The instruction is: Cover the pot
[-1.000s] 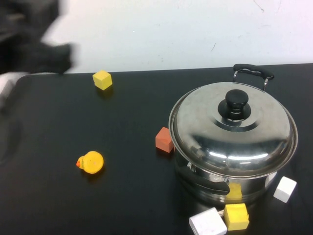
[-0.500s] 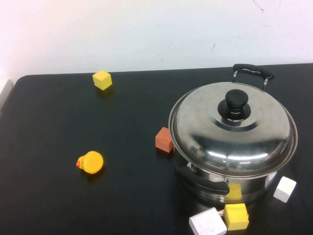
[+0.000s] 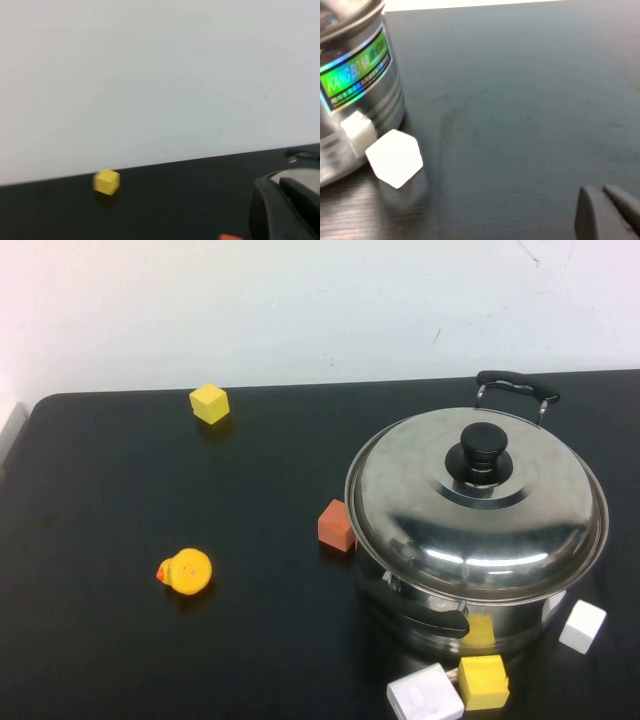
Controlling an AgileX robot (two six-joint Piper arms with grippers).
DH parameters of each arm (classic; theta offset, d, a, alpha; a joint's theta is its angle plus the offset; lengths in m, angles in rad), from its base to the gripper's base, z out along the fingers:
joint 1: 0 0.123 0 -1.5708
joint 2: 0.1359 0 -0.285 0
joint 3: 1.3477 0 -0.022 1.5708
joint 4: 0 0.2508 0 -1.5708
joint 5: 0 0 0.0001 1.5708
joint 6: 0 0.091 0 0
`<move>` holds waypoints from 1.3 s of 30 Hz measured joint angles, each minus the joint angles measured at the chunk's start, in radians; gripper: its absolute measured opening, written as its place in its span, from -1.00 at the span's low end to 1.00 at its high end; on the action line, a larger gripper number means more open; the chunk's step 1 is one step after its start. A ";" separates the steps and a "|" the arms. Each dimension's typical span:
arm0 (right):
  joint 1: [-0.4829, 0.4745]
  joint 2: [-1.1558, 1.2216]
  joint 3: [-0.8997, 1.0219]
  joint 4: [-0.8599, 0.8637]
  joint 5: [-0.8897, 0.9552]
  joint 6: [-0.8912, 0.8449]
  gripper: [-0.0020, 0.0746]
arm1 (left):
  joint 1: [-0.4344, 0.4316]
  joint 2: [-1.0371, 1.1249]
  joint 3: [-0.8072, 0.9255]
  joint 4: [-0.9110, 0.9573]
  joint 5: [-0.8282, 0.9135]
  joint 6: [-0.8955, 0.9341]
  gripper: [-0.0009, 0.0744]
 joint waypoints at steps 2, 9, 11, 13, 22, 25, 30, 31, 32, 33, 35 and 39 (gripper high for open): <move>0.000 0.000 0.000 0.000 0.000 0.000 -0.95 | 0.026 -0.013 0.032 0.002 -0.039 0.038 -0.98; 0.000 0.000 0.000 0.000 0.000 0.000 -0.95 | 0.310 -0.117 0.230 -0.239 -0.336 0.215 -0.98; 0.000 0.000 0.000 0.000 0.000 0.000 -0.95 | 0.383 -0.170 0.291 -0.311 -0.353 0.239 -0.98; 0.000 0.000 0.000 0.000 0.000 0.000 -0.95 | 0.445 -0.227 0.367 -0.361 -0.349 0.250 -0.98; 0.000 0.000 0.000 0.000 0.000 0.000 -0.95 | 0.606 -0.484 0.740 -0.474 -0.320 0.293 -0.98; 0.000 0.000 0.000 0.000 0.000 0.000 -0.95 | 0.648 -0.551 0.862 -0.530 -0.329 0.340 -0.98; 0.000 0.000 0.000 0.000 0.000 0.000 -0.95 | 0.706 -0.563 0.928 -0.589 -0.297 0.354 -0.98; 0.000 0.000 0.000 0.000 0.000 0.000 -0.95 | 0.709 -0.564 0.928 -0.591 -0.286 0.354 -0.98; 0.000 0.000 0.000 0.000 0.000 0.000 -0.95 | 0.712 -0.564 0.928 -0.593 -0.273 0.356 -0.98; 0.000 0.000 0.000 0.000 0.000 0.000 -0.95 | 0.712 -0.564 0.928 -0.593 -0.261 0.360 -0.98; 0.000 0.000 0.000 0.000 0.000 0.000 -0.95 | 0.712 -0.564 0.926 -0.591 -0.256 0.367 -0.98; 0.000 0.000 0.000 0.000 0.000 0.000 -0.95 | 0.712 -0.564 0.926 -0.584 -0.254 0.371 -0.98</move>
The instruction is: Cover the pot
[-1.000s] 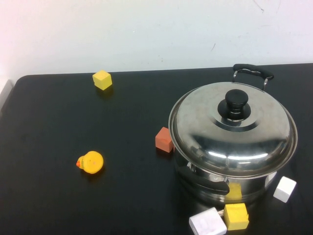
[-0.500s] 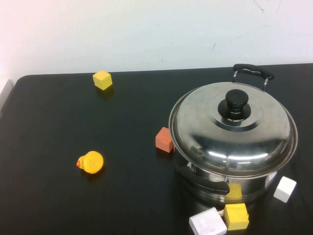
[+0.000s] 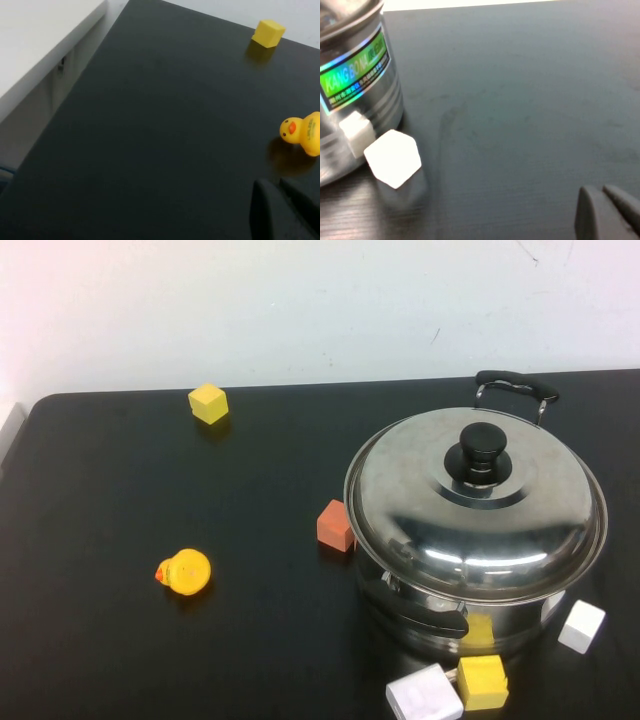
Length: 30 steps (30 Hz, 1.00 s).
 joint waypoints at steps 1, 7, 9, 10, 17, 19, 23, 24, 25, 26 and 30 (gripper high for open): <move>0.000 0.000 0.000 0.000 0.000 0.000 -0.95 | 0.000 0.000 0.000 0.002 0.000 0.000 -0.98; 0.000 0.000 0.000 0.000 0.000 0.000 -0.95 | -0.071 0.000 0.000 0.013 0.000 0.002 -0.98; 0.000 0.000 0.000 0.000 0.000 0.000 -0.95 | -0.099 0.000 0.000 0.013 0.000 0.002 -0.98; 0.000 0.000 0.000 0.000 0.000 0.000 -0.95 | -0.112 0.000 0.000 0.013 0.000 0.002 -0.98; 0.000 0.000 0.000 0.000 0.000 0.000 -0.95 | -0.131 0.000 0.000 0.018 0.000 0.038 -0.98; 0.000 0.000 0.000 0.000 0.000 0.000 -0.95 | -0.131 0.000 0.000 0.019 0.000 0.088 -0.98; 0.000 0.000 0.000 0.000 0.000 0.000 -0.95 | -0.131 0.000 0.000 0.020 0.000 0.138 -0.98; 0.000 0.000 0.000 0.000 0.000 0.000 -0.95 | -0.131 0.000 0.000 0.020 0.000 0.140 -0.98; 0.000 0.000 0.000 0.000 0.000 0.000 -0.95 | -0.131 0.000 0.000 0.020 0.000 0.140 -0.98; 0.000 0.000 0.000 0.000 0.000 0.000 -0.95 | -0.131 0.000 0.000 0.020 0.000 0.142 -0.98; 0.000 0.000 0.000 0.000 0.000 0.000 -0.95 | -0.131 0.000 0.000 0.021 0.000 0.142 -0.98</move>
